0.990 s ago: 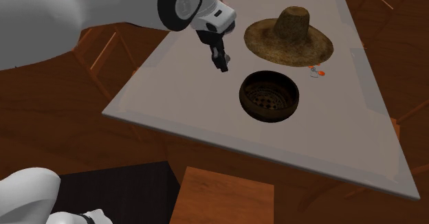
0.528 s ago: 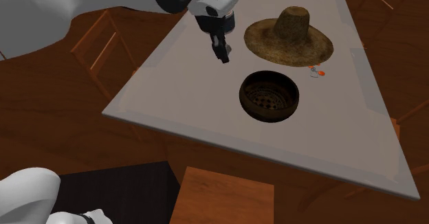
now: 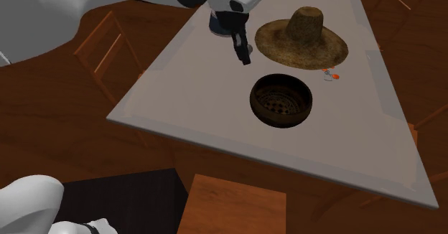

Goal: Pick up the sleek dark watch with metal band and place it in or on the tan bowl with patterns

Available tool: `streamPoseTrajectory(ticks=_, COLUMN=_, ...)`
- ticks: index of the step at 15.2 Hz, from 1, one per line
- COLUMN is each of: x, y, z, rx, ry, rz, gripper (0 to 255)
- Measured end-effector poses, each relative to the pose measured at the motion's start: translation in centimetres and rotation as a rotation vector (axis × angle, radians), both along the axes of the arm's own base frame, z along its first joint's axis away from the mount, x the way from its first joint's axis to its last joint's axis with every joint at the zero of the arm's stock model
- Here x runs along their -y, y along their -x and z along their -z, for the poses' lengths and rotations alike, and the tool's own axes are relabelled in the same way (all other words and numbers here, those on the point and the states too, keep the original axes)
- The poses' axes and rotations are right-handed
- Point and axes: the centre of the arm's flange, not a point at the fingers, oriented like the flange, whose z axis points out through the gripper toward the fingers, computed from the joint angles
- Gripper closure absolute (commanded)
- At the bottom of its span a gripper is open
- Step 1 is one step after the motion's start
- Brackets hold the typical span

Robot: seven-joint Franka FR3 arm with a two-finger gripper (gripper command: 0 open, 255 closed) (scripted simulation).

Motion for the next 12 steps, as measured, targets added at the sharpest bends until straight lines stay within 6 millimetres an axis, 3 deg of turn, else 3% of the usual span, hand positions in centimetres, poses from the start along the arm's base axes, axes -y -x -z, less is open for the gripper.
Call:
streamPoseTrajectory(ticks=9, x=7.2, y=-9.7, z=0.1, rx=-0.001, ry=0.000, rz=0.001, gripper=255)
streamPoseTrajectory(ticks=12, x=8.1, y=-10.6, z=1.2, rx=-0.001, ry=0.001, rz=0.000, gripper=255)
